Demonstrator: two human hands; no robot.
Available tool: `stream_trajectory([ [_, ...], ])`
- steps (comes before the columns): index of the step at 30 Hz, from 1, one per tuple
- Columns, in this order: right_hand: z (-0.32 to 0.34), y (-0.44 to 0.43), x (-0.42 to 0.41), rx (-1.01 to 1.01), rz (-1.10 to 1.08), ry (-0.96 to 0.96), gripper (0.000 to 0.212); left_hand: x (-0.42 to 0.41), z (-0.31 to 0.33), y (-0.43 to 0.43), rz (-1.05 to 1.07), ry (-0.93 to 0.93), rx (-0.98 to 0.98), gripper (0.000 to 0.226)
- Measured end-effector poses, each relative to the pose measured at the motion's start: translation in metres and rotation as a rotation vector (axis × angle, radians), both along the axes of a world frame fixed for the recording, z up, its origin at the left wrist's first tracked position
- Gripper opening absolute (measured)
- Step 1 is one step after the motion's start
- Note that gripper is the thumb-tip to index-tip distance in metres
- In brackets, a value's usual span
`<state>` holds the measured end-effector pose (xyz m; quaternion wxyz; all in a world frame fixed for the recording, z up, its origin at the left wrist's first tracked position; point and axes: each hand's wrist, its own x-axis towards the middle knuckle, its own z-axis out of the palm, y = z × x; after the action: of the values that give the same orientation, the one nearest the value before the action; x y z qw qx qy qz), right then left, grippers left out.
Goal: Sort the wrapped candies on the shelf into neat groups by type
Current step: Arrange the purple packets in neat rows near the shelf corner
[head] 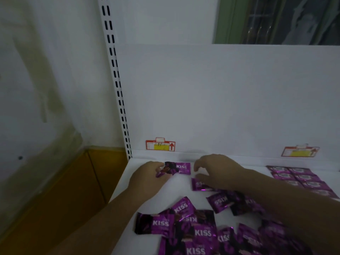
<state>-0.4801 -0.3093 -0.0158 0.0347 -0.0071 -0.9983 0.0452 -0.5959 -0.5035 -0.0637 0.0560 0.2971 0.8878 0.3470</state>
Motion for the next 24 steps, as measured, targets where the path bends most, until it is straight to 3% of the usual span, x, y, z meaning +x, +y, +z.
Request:
stream_trajectory([
  [4,-0.009,-0.011,-0.024,-0.083,-0.006,0.056,0.026,-0.010,-0.001,-0.008,0.038,-0.105,0.165,0.040],
  [6,-0.013,-0.015,-0.031,-0.124,0.004,0.129,0.025,-0.012,0.001,-0.011,0.036,-0.174,0.288,0.026],
  [9,-0.011,-0.021,-0.036,-0.417,-0.032,0.190,0.021,-0.009,0.008,-0.012,0.016,-0.345,0.477,0.019],
  [12,-0.003,-0.031,-0.040,-0.761,-0.050,0.083,0.008,0.003,0.012,-0.006,-0.042,-0.459,0.580,0.018],
  [15,0.004,-0.030,-0.040,-0.849,-0.027,0.024,0.013,0.011,0.014,0.001,-0.113,-0.445,0.634,0.015],
  [19,0.010,-0.005,-0.030,-1.027,-0.207,0.107,0.011,-0.003,0.009,0.008,0.020,-0.078,0.400,0.015],
  [24,0.007,0.014,-0.019,-1.350,-0.374,0.108,0.016,-0.016,0.003,0.030,-0.076,0.047,-0.070,0.051],
])
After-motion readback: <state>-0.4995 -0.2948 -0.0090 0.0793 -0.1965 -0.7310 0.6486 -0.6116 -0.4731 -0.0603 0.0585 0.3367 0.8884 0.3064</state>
